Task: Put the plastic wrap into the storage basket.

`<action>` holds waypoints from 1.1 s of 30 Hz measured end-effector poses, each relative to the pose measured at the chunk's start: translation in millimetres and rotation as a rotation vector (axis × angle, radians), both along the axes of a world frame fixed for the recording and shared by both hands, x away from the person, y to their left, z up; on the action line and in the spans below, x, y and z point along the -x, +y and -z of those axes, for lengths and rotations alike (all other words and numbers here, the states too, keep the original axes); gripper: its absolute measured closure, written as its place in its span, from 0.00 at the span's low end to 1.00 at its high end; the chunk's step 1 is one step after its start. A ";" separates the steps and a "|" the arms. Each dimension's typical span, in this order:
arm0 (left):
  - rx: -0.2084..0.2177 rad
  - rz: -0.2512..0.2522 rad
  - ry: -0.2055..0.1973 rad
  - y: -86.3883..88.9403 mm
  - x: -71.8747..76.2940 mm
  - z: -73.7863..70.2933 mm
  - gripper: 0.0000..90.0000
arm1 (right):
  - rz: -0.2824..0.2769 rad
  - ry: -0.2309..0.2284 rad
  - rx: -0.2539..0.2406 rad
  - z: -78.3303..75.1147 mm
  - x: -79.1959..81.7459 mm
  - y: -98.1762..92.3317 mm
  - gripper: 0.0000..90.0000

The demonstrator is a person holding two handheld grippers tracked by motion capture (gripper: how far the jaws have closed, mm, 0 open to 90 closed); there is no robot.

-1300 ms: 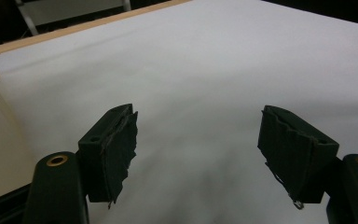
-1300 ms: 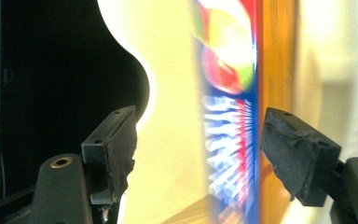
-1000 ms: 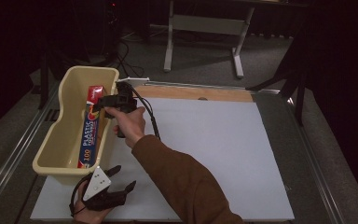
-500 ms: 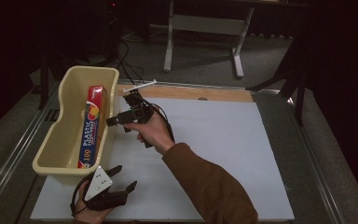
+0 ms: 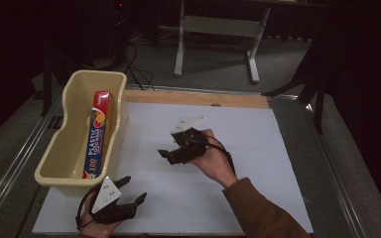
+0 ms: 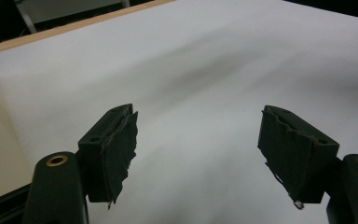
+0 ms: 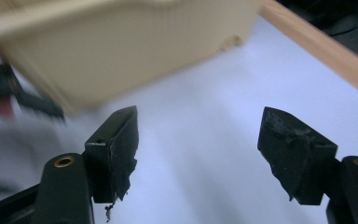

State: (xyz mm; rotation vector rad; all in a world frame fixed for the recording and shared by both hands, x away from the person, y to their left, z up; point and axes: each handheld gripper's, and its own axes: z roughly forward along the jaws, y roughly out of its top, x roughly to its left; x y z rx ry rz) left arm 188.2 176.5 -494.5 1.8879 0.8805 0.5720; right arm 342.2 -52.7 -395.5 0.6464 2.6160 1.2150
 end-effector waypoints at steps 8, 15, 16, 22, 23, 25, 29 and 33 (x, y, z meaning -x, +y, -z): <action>-0.011 0.004 -0.002 -2.2 -0.9 0.5 0.31 | 0.067 -0.145 0.051 45.1 44.3 -89.3 0.28; -0.016 -0.004 0.017 -3.3 -5.9 3.8 0.31 | 0.223 -0.148 -0.020 76.8 65.5 -160.9 0.28; -0.016 -0.004 0.017 -3.3 -5.9 3.8 0.31 | 0.223 -0.148 -0.020 76.8 65.5 -160.9 0.28; -0.022 0.003 0.039 -6.2 -11.1 7.1 0.29 | 0.302 -0.191 -0.133 95.7 79.9 -214.0 0.20; -0.023 0.005 0.043 -7.4 -13.3 7.4 0.28 | 0.303 -0.204 -0.130 96.9 82.3 -218.4 0.19; -0.025 0.005 0.045 -8.6 -15.0 7.9 0.27 | 0.293 -0.206 -0.140 99.8 86.0 -226.6 0.18; -0.025 -0.002 0.048 -8.3 -15.5 8.2 0.26 | 0.278 -0.197 -0.165 102.9 91.1 -238.4 0.17; -0.029 -0.007 0.050 -8.9 -16.2 8.8 0.26 | 0.266 -0.188 -0.207 102.8 90.3 -241.4 0.17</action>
